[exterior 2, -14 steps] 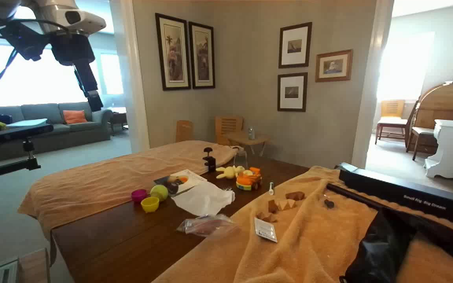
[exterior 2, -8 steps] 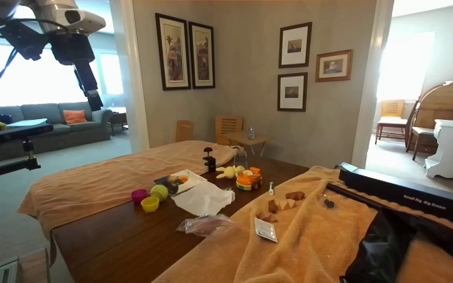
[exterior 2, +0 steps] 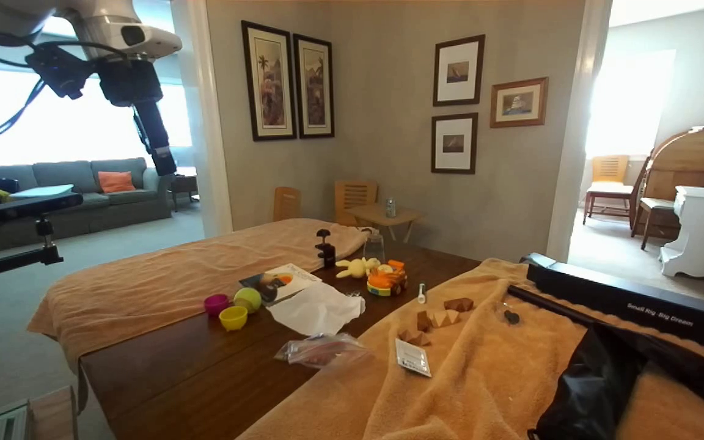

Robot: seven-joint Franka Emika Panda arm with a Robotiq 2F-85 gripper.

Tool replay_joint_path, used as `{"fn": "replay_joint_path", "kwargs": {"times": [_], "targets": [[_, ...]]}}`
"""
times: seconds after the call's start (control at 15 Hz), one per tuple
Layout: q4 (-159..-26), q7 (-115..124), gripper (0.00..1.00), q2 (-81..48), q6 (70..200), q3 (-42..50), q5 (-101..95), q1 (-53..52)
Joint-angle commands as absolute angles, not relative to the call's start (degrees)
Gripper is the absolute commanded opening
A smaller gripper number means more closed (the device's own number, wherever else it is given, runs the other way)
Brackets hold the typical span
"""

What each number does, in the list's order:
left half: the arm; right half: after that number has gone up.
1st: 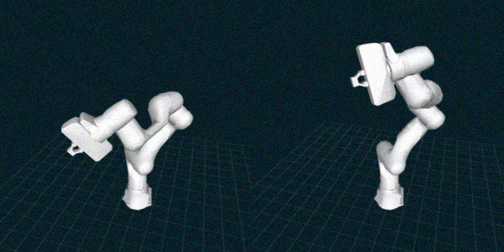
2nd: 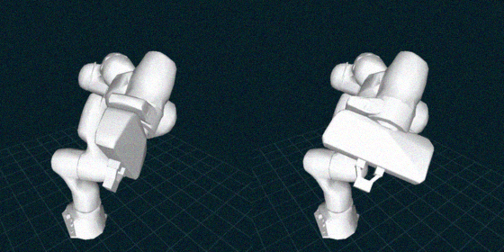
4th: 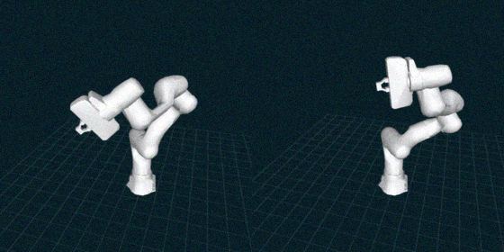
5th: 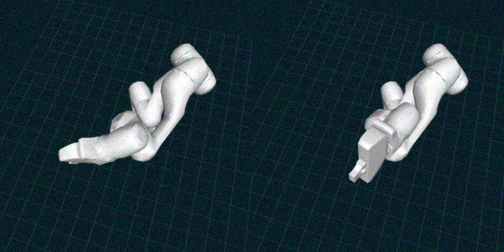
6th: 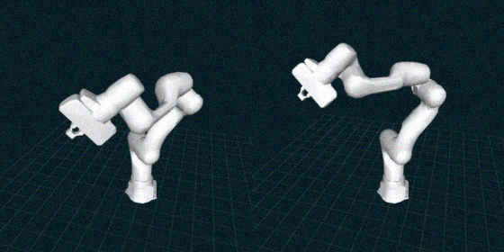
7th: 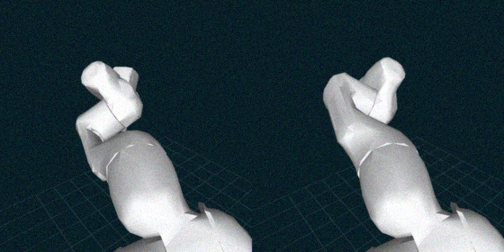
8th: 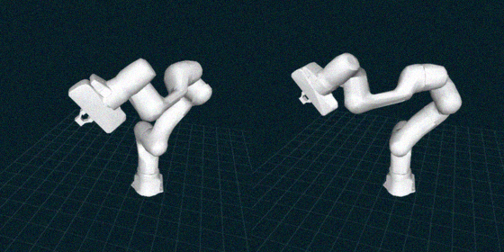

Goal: Move the car toy slightly backward on the table

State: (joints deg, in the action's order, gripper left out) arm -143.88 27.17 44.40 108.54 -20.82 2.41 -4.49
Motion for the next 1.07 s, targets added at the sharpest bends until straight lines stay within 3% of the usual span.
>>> {"fn": "replay_joint_path", "kwargs": {"times": [0.0,0.6,1.0], "targets": [[-142.7,22.8,1.0,37.2,116.0,-17.3,2.6,-4.3],[-135.3,12.2,1.0,17.5,131.0,-10.3,0.1,-3.1],[-123.5,11.8,1.0,3.6,137.7,-7.7,-4.7,-1.5]]}}
